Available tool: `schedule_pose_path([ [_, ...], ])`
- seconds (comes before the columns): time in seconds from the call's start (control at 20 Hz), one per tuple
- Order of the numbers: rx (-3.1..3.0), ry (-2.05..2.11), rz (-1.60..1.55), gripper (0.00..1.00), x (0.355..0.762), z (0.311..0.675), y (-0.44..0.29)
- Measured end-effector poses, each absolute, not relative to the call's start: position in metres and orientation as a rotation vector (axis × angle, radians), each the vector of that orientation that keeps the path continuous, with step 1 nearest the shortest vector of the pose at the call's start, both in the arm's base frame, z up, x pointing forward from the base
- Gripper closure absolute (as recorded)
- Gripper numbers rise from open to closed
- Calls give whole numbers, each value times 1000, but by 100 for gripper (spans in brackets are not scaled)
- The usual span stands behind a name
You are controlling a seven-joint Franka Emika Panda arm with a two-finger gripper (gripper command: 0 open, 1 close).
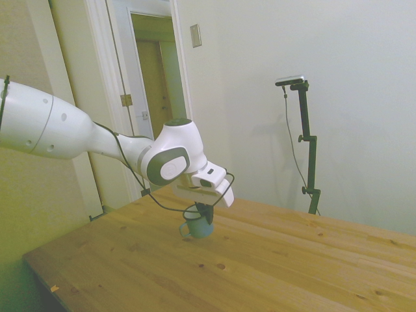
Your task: Flip the mug upright
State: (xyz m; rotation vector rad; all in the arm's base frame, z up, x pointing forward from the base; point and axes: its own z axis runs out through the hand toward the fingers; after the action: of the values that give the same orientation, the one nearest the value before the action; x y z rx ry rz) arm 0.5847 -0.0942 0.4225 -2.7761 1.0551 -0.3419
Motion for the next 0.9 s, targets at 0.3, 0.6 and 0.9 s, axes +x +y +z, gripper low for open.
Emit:
schedule_pose_path([
  [0.3, -2791, 1039, -282, 100, 602, 394, -87],
  [0.6, -2798, 1024, -236, 100, 610, 387, -79],
  [0.9, -2811, 989, -230, 0, 618, 383, -64],
])
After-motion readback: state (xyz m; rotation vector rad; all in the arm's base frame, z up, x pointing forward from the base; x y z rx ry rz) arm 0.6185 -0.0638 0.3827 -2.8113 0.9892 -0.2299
